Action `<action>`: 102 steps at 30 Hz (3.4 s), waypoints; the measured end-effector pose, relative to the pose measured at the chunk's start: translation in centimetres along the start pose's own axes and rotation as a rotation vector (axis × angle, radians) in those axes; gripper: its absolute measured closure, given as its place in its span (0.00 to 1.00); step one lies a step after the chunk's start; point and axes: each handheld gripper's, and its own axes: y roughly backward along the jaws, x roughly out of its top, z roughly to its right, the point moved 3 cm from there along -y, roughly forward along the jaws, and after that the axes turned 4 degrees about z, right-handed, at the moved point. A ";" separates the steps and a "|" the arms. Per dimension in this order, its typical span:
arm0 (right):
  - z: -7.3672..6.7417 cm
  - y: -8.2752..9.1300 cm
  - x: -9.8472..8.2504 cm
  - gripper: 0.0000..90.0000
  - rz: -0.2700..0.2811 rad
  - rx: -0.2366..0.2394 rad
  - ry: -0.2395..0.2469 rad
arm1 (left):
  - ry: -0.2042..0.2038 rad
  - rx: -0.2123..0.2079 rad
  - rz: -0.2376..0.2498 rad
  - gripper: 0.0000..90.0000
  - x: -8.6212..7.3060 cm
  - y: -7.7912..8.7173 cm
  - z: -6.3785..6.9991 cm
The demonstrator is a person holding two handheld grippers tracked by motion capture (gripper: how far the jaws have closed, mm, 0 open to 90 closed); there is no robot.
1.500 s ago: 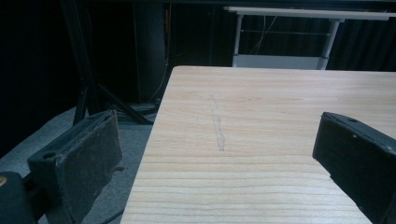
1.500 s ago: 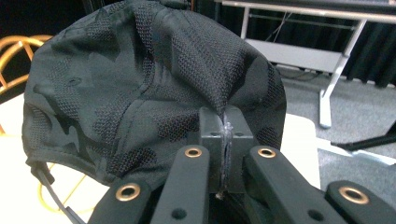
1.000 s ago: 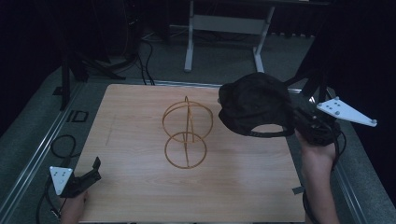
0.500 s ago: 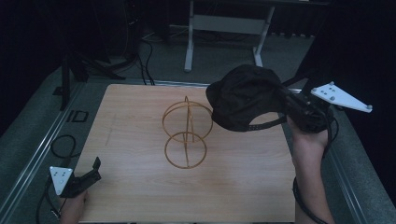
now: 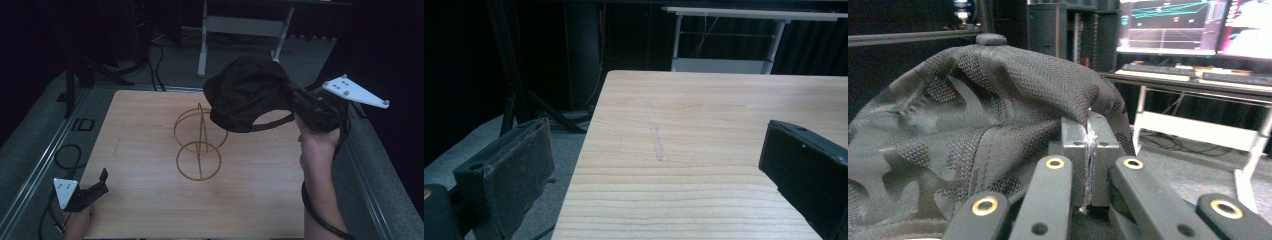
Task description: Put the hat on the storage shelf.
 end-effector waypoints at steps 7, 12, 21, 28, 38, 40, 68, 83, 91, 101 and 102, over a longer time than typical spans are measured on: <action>-1.7 -1.7 0.1 0.99 0.006 0.049 -0.017 | 0.004 -0.004 0.003 0.02 0.0 0.0 0.0; -2.9 -2.6 0.2 0.99 0.005 0.075 -0.015 | 0.004 -0.005 0.003 0.02 0.0 0.0 0.0; -5.7 -4.8 0.1 0.99 -0.004 0.134 -0.005 | -0.001 -0.009 0.003 0.02 0.0 0.1 0.0; -7.7 -6.2 -0.1 0.99 -0.001 0.171 0.004 | 0.007 -0.014 0.003 0.02 0.0 0.1 -0.1; -8.0 -7.1 -2.4 0.99 -0.028 0.175 0.005 | 0.008 -0.016 0.004 0.02 0.0 0.0 -0.1; -8.0 -7.2 -3.2 0.99 -0.036 0.178 0.012 | 0.004 -0.016 0.002 0.02 0.0 0.1 -0.1; -6.6 -8.0 -13.0 0.99 -0.221 0.206 -0.006 | 0.003 -0.017 0.002 0.02 0.0 0.0 0.0; -6.3 -8.1 -13.7 0.86 -0.244 0.264 -0.034 | 0.005 -0.016 0.001 0.02 0.0 0.0 0.0; -6.9 -8.3 -13.8 0.83 -0.251 0.297 -0.021 | 0.005 -0.017 0.002 0.02 0.0 0.0 0.0; -7.0 -8.3 -13.8 0.77 -0.257 0.306 -0.026 | 0.004 -0.017 0.002 0.02 0.0 0.0 0.0; -7.0 -8.2 -13.7 0.74 -0.255 0.311 -0.028 | 0.004 -0.017 0.002 0.02 0.0 0.0 0.0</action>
